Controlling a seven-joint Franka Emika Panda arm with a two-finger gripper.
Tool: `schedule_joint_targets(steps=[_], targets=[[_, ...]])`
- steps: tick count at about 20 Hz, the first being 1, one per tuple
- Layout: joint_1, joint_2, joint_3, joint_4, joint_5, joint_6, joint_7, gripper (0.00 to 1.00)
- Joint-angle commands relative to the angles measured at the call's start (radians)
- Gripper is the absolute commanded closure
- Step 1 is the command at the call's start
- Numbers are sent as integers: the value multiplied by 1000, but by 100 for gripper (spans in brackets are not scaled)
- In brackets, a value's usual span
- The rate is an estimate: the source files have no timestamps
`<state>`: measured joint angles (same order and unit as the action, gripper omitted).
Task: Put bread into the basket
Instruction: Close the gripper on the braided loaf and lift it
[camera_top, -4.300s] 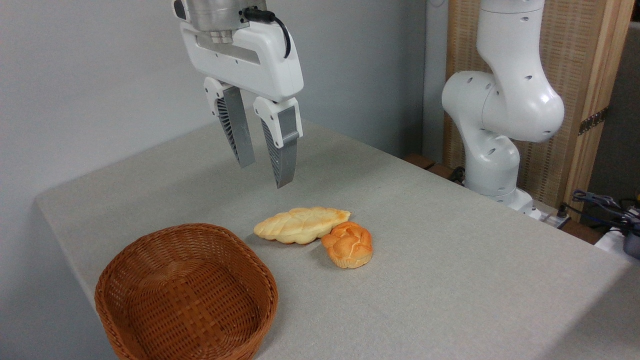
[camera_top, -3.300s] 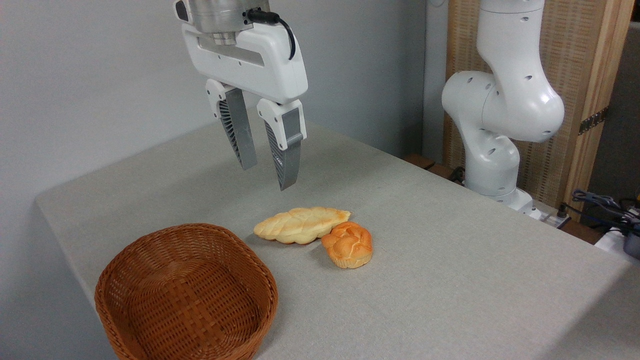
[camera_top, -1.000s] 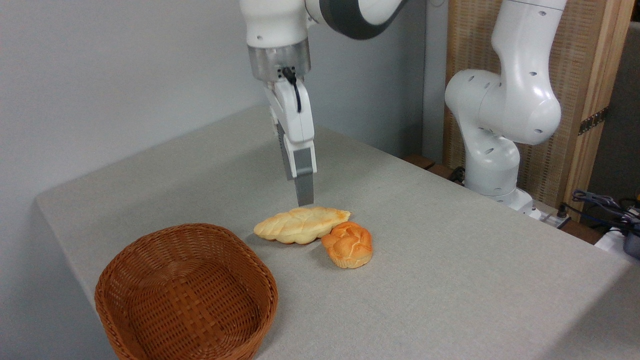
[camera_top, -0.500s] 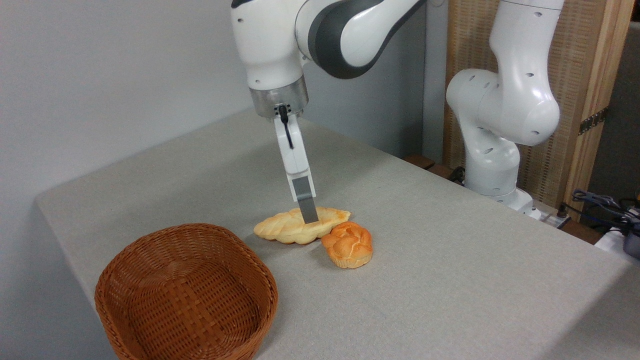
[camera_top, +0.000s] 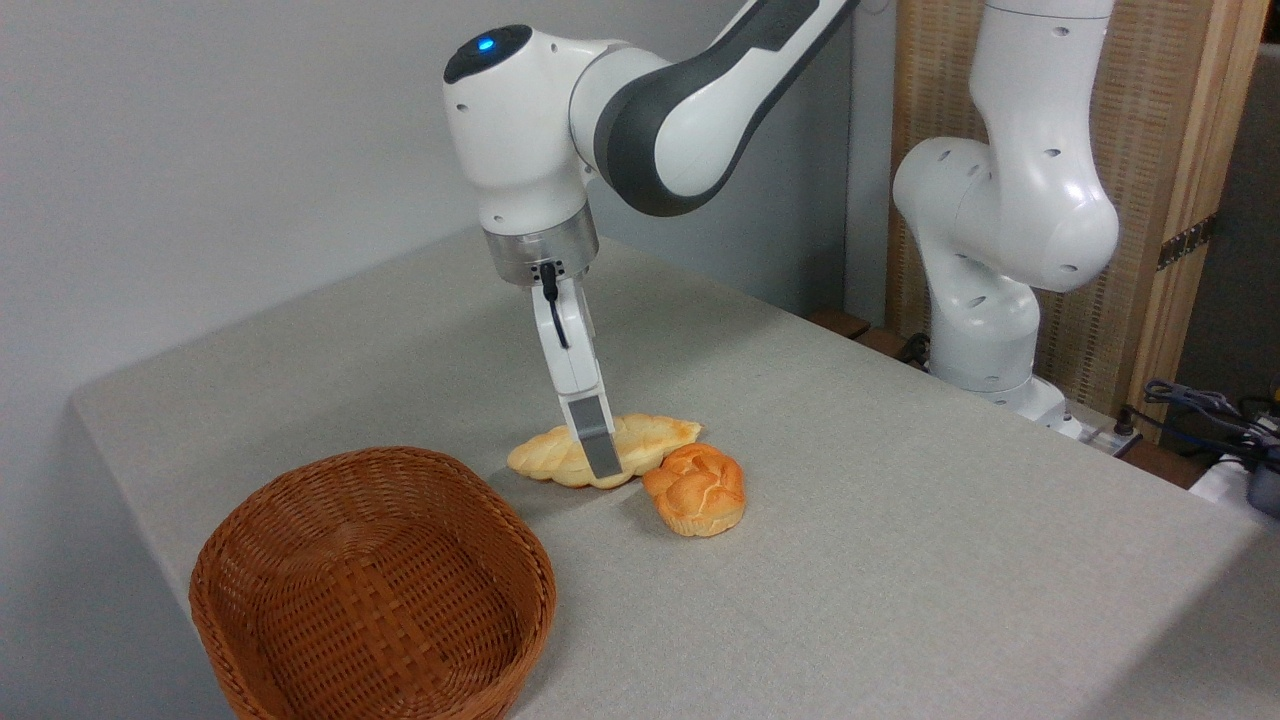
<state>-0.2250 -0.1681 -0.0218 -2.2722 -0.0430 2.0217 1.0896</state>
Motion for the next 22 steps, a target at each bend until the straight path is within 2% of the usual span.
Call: schedule_joint_targets(steps=[1, 4, 5, 6, 7, 8, 10, 22], targets=[[-4, 15, 7, -9, -17, 38, 22, 0], [-2, 25, 7, -9, -18, 48, 22, 1], [3, 27, 7, -9, -18, 51, 22, 20], [3, 27, 7, -9, -21, 51, 21, 47], [3, 27, 7, -9, -21, 51, 21, 64], [3, 27, 7, -9, -21, 51, 21, 69], [3, 28, 7, -9, -21, 51, 22, 72], [4, 36, 8, 2, -23, 34, 13, 72]])
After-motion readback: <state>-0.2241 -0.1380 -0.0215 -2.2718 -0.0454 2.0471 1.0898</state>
